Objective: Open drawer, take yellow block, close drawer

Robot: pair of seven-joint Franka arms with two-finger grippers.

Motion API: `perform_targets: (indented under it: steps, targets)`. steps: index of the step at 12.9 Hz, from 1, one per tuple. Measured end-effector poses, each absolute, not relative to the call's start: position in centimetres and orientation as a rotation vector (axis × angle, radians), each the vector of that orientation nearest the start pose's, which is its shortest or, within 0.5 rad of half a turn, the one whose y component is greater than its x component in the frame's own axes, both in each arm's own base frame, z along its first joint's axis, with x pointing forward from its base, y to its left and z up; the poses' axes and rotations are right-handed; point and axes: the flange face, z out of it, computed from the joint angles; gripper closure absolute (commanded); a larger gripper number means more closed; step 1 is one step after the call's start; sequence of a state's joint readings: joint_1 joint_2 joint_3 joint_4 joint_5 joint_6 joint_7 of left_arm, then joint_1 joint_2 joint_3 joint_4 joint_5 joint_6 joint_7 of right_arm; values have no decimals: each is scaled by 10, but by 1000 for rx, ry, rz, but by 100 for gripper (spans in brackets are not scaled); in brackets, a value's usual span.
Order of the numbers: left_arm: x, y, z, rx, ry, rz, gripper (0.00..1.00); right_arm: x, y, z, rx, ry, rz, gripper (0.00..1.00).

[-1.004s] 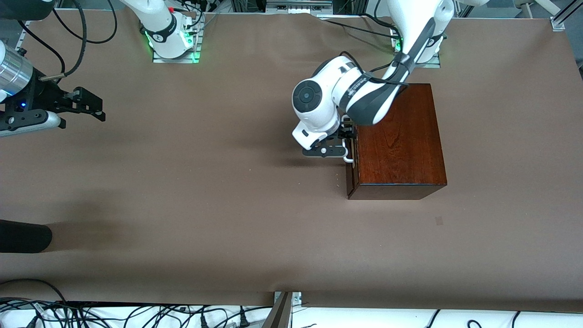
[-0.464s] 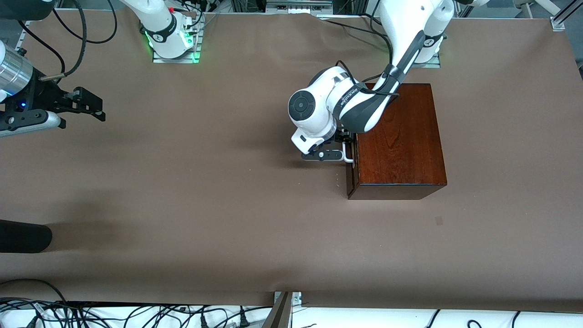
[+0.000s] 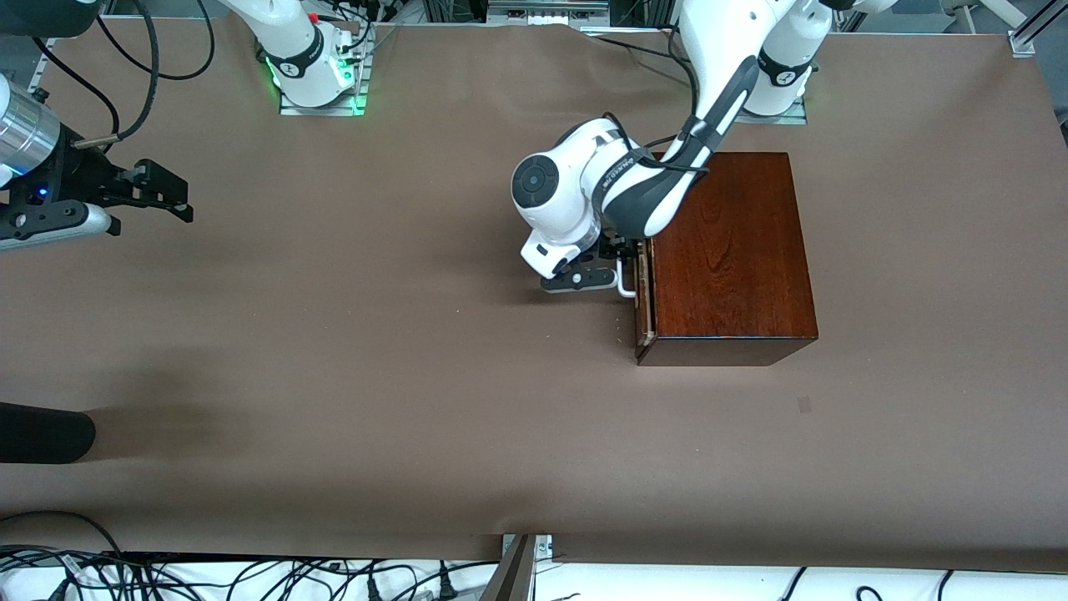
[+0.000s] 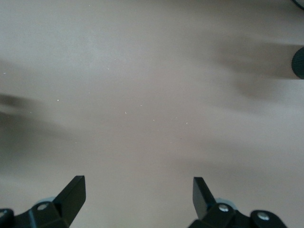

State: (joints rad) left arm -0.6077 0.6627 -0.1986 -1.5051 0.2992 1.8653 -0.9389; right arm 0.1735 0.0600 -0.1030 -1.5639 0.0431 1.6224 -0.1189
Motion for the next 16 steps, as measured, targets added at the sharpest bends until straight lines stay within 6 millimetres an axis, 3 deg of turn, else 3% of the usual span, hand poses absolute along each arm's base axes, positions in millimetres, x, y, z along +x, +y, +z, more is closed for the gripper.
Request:
perform_targets:
  steps: [7,12,14,16]
  targets:
    - [495,-510,294,-3085,-176,113,0,575,47,599,-3091,-290,0,0]
    - [500,-516,305,-3130,-206,110,0,575,47,599,-3091,-290,1,0]
    - [503,-512,333,-3112,-212,117,0,575,47,599,-3091,-290,1,0]
    - [508,-496,384,-3077,-239,126,0,575,47,599,-3091,-290,1,0]
